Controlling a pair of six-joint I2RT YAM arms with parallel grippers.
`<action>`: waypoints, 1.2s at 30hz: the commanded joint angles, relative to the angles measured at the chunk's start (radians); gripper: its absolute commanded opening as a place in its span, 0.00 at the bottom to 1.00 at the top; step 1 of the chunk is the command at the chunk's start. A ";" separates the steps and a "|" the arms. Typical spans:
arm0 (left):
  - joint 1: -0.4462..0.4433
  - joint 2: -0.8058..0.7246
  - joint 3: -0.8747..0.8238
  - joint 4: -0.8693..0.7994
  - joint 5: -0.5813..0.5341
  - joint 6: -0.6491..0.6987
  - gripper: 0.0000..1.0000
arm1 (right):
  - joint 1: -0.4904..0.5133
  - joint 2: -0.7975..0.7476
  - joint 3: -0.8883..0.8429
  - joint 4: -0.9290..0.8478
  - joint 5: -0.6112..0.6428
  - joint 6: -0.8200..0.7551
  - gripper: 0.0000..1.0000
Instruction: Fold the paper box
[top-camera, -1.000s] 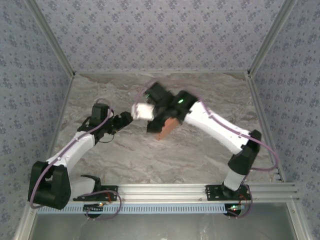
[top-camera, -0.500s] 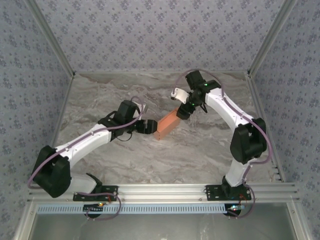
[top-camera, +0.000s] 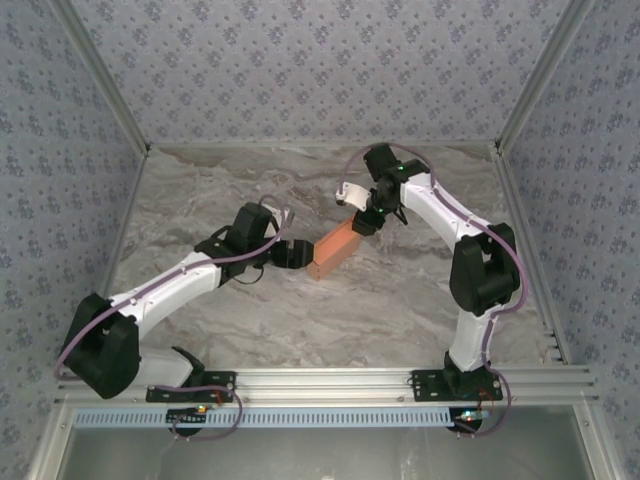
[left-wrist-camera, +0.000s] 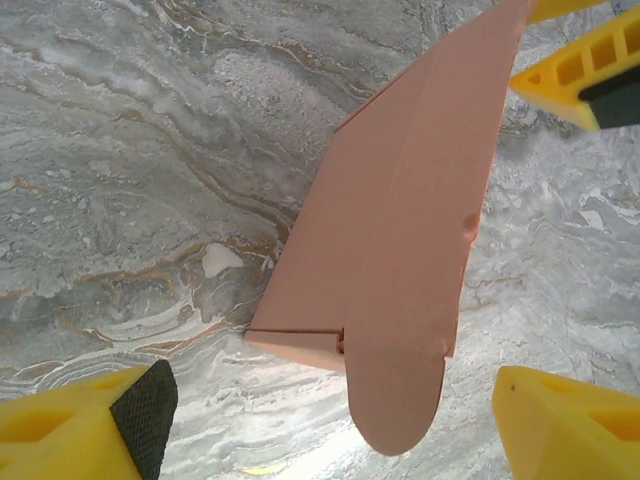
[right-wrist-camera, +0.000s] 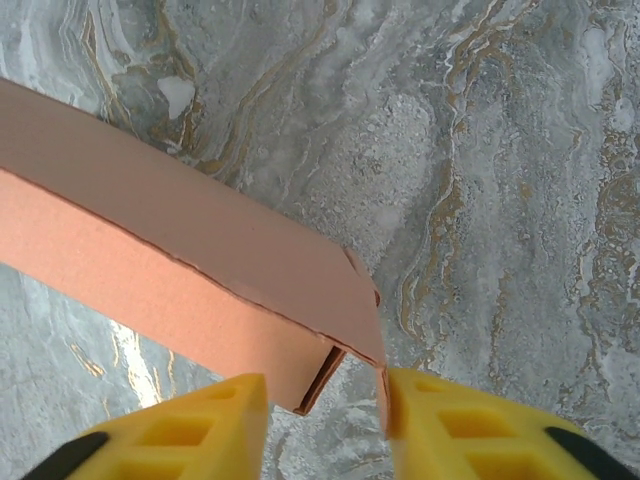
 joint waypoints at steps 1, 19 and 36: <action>0.017 -0.040 -0.015 0.005 -0.022 -0.027 0.84 | 0.015 -0.017 0.001 0.001 -0.011 0.034 0.32; 0.097 -0.112 -0.023 -0.068 -0.083 -0.148 0.85 | 0.127 -0.171 -0.208 0.217 0.276 0.594 0.07; 0.061 -0.085 -0.034 0.048 -0.137 -0.071 0.79 | 0.165 -0.229 -0.296 0.309 0.410 1.040 0.03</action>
